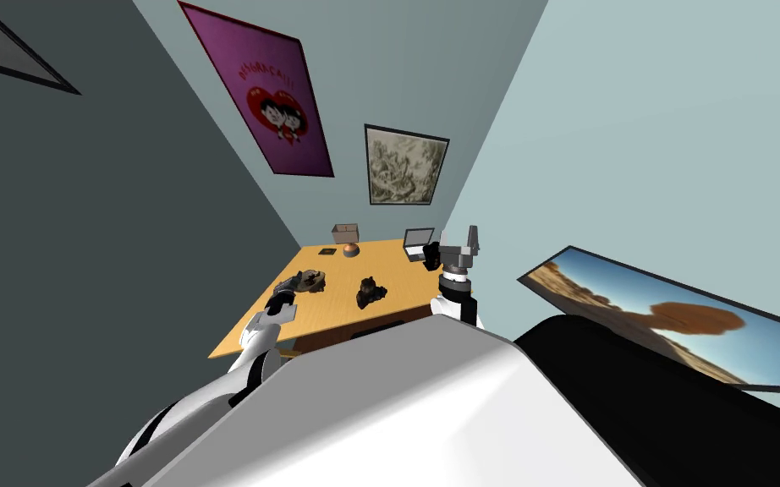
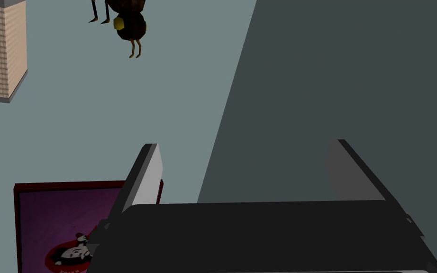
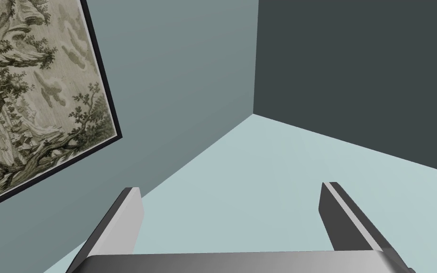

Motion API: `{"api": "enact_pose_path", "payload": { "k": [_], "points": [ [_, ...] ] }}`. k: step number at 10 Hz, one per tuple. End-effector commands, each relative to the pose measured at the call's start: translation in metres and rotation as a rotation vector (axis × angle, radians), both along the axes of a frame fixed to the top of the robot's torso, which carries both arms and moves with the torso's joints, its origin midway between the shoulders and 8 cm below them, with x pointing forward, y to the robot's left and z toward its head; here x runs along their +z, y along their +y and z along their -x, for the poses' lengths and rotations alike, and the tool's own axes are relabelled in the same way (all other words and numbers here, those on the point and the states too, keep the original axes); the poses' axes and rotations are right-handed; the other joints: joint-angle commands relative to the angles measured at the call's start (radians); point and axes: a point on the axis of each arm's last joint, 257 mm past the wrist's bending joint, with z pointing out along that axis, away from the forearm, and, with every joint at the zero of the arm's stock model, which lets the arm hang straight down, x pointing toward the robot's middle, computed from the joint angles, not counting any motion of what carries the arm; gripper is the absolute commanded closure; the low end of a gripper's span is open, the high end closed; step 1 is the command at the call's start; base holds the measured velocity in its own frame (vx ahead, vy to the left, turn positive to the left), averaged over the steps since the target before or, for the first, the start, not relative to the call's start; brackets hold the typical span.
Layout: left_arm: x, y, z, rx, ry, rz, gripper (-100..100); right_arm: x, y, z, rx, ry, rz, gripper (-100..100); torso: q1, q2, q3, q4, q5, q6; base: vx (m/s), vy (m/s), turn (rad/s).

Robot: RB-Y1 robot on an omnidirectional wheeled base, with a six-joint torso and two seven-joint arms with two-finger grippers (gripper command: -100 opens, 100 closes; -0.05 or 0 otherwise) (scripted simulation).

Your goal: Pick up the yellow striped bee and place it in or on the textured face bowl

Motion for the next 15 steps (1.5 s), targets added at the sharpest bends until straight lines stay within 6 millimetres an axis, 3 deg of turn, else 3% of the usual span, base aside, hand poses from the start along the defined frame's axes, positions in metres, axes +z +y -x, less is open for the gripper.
{"api": "enact_pose_path", "payload": {
  "k": [1, 2, 3, 5, 6, 9, 10, 12, 13, 15],
  "points": [
    [0.003, 0.007, 0.003, 0.006, -0.01, 0.023, -100, 0.0, 0.0, 0.0, 0.0, 0.0, 0.0, 0, 0.0, 0.0, 0.0, 0.0, 0.0, 0.0, 0.019, -0.044, 0.003],
    [0.003, 0.007, 0.003, 0.011, -0.02, 0.048, -100, 0.0, 0.0, 0.0, 0.0, 0.0, 0.0, 0, 0.002, 0.002, 0.001, 0.0, 0.0, 0.0, -0.002, -0.011, -0.003],
    [0.007, 0.025, 0.015, -0.006, 0.0, -0.008, -100, 0.0, 0.0, 0.0, 0.0, 0.0, 0.0, 0, 0.004, 0.003, 0.002, 0.001, 0.001, 0.0, 0.043, -0.081, 0.004],
    [0.009, 0.028, 0.015, 0.008, -0.024, 0.045, -100, 0.0, 0.0, 0.0, 0.0, 0.0, 0.0, 0, -0.001, 0.001, 0.0, 0.0, 0.0, 0.0, 0.04, -0.069, 0.016],
    [0.014, 0.043, 0.028, -0.013, -0.001, -0.006, -100, 0.0, 0.0, 0.0, 0.0, 0.0, 0.0, 0, 0.002, 0.001, 0.001, 0.0, 0.0, 0.0, 0.053, -0.076, 0.001],
    [0.016, 0.046, 0.028, 0.0, -0.023, 0.045, -100, 0.0, 0.0, 0.0, 0.0, 0.0, 0.0, 0, 0.002, 0.001, 0.0, 0.0, 0.0, 0.0, 0.035, -0.045, 0.007],
    [0.018, 0.057, 0.041, -0.025, 0.003, 0.001, -100, 0.0, 0.0, 0.0, 0.0, 0.0, 0.0, 0, 0.004, 0.002, 0.001, 0.0, 0.001, 0.0, 0.044, -0.07, 0.008],
    [0.021, 0.061, 0.041, -0.013, -0.015, 0.043, -100, 0.0, 0.0, 0.0, 0.0, 0.0, 0.0, 0, 0.0, 0.0, 0.0, 0.0, 0.0, 0.0, 0.044, -0.066, 0.013],
    [0.023, 0.07, 0.053, -0.042, 0.018, -0.004, -100, 0.0, 0.0, 0.0, 0.0, 0.0, 0.0, 0, 0.002, 0.001, 0.001, 0.0, 0.0, 0.0, 0.067, -0.093, 0.002],
    [0.025, 0.073, 0.053, -0.028, -0.004, 0.049, -100, 0.0, 0.0, 0.0, 0.0, 0.0, 0.0, 0, -0.001, 0.0, 0.0, 0.0, 0.0, 0.0, 0.044, -0.067, 0.014]
  ]
}}
